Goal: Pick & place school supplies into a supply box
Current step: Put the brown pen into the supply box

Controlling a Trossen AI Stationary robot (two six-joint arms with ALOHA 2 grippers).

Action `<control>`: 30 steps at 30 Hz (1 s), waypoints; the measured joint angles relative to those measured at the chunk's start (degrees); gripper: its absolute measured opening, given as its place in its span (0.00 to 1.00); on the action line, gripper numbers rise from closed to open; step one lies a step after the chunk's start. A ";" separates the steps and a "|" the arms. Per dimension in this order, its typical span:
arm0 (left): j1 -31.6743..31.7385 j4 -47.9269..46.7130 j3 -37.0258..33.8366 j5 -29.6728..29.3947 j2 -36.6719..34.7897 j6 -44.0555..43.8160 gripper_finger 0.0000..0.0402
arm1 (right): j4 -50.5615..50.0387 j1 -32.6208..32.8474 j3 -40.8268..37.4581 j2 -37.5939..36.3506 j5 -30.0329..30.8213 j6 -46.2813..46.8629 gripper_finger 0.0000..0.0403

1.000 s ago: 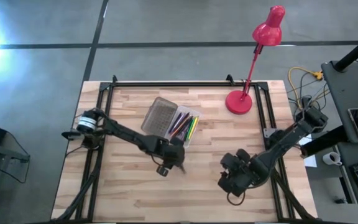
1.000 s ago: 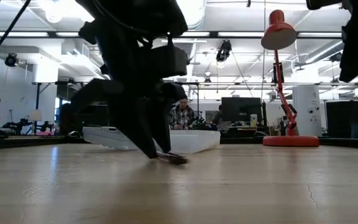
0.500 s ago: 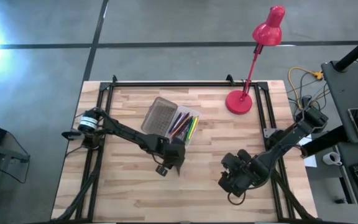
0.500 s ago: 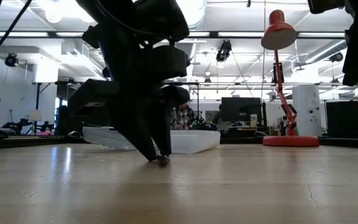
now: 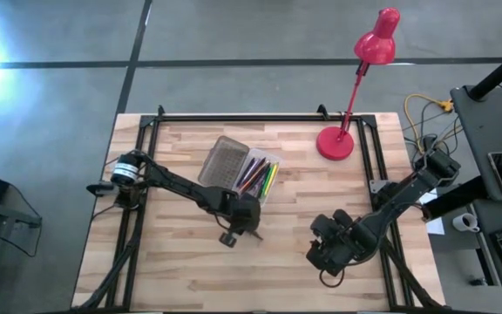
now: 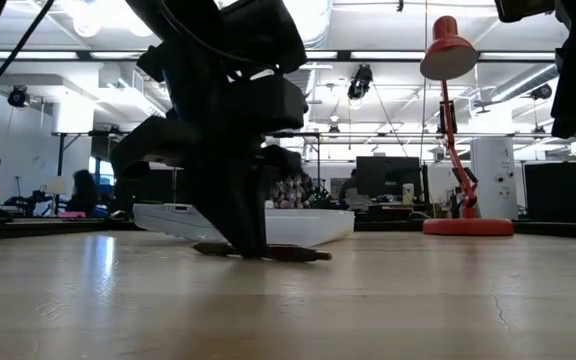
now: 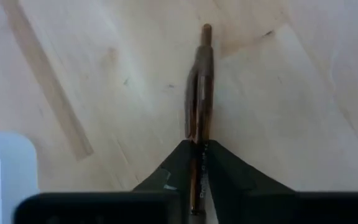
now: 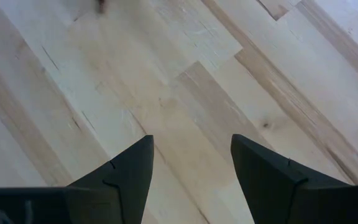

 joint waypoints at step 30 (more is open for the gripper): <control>18.95 34.14 -14.45 -7.55 -17.63 -82.92 0.04 | -10.12 1.31 -1.03 0.00 10.57 35.91 0.51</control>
